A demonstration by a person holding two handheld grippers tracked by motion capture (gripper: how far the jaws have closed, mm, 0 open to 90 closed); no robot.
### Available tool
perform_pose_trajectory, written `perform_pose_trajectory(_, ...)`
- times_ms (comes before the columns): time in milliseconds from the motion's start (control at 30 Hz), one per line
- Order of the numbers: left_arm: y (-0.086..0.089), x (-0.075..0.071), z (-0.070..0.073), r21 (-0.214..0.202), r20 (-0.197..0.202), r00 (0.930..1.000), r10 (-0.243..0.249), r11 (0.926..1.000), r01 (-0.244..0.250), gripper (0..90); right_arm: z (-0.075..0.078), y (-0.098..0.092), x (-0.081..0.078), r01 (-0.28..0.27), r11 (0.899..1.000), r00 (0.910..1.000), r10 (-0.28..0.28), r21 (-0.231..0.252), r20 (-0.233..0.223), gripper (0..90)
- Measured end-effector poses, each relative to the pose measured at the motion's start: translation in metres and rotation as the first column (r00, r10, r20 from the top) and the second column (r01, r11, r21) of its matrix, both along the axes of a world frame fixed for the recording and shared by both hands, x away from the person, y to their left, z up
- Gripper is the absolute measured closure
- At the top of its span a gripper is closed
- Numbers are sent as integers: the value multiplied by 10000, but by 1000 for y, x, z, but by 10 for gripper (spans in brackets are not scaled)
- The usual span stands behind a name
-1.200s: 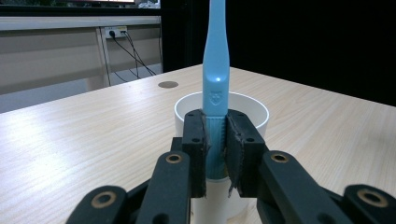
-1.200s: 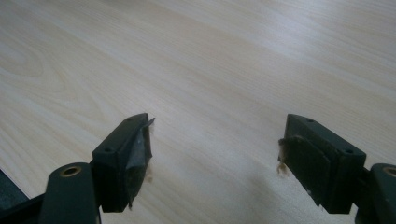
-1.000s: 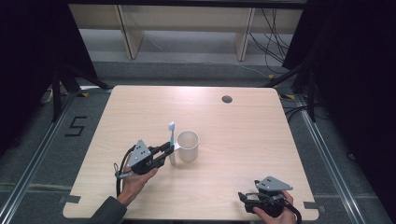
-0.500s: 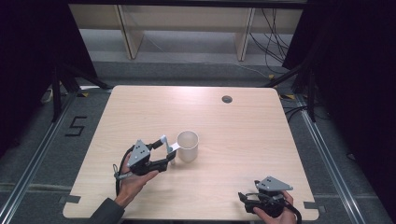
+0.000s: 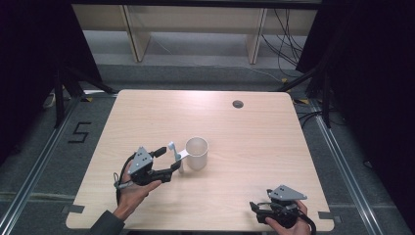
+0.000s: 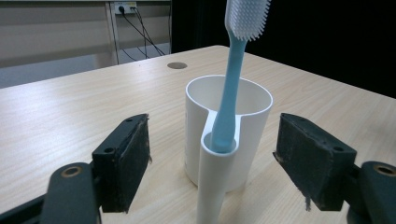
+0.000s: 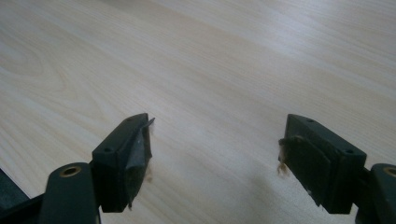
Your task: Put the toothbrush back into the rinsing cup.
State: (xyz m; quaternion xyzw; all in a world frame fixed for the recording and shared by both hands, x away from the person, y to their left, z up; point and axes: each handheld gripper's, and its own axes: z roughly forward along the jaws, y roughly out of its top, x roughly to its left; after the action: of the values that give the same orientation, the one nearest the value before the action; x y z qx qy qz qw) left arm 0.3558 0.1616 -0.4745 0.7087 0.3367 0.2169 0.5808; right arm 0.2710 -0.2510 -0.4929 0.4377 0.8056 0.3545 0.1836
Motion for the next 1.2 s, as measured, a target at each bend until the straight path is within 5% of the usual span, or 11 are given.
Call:
perform_pose_trajectory(233, 6, -7, 3, 284, -157, 9999, -21, 9996, 25, 226, 0, 0, 0, 31, 10000, 10000, -31, 6, -11, 246)
perform_pose_trajectory(1200, 35, -24, 19, 365, -250, 9996, -91, 9993, 100, 183, -1, 0, 1, -38, 10000, 10000, 39, -66, 50, 246)
